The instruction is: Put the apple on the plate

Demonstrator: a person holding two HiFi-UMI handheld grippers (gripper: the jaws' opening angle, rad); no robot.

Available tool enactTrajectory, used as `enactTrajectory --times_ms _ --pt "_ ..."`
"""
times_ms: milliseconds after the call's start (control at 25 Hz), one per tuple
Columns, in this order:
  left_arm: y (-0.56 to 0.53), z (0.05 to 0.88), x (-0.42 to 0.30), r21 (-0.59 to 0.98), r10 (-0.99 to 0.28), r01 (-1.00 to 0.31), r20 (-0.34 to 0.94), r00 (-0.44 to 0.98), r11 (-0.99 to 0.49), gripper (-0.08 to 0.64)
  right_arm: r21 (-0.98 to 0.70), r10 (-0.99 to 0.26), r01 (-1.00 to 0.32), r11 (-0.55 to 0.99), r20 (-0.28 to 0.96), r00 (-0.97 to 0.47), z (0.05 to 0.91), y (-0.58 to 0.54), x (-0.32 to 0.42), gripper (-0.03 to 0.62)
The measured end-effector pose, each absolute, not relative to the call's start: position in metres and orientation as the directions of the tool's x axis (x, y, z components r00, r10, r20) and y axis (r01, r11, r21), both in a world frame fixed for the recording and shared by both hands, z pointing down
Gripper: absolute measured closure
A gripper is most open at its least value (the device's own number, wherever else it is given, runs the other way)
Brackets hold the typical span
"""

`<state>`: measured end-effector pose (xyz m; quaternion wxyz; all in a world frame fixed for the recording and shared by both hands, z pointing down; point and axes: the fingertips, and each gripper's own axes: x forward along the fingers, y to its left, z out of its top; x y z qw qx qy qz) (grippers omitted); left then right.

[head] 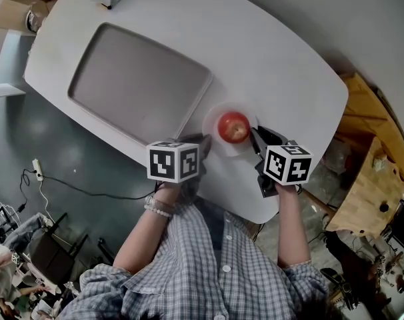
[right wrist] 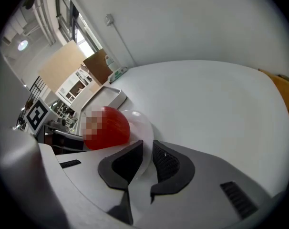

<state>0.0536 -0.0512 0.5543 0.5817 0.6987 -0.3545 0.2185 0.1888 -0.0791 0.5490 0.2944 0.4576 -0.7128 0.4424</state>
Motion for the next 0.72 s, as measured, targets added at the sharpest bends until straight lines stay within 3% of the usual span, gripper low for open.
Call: enactTrajectory --times_ms 720 --pt "-0.055 0.538 0.047 0.7 -0.242 -0.713 0.687 0.685 -0.032 0.518 -0.393 -0.403 -0.913 0.107 0.823 -0.401 0.531 -0.078 0.184 0.529"
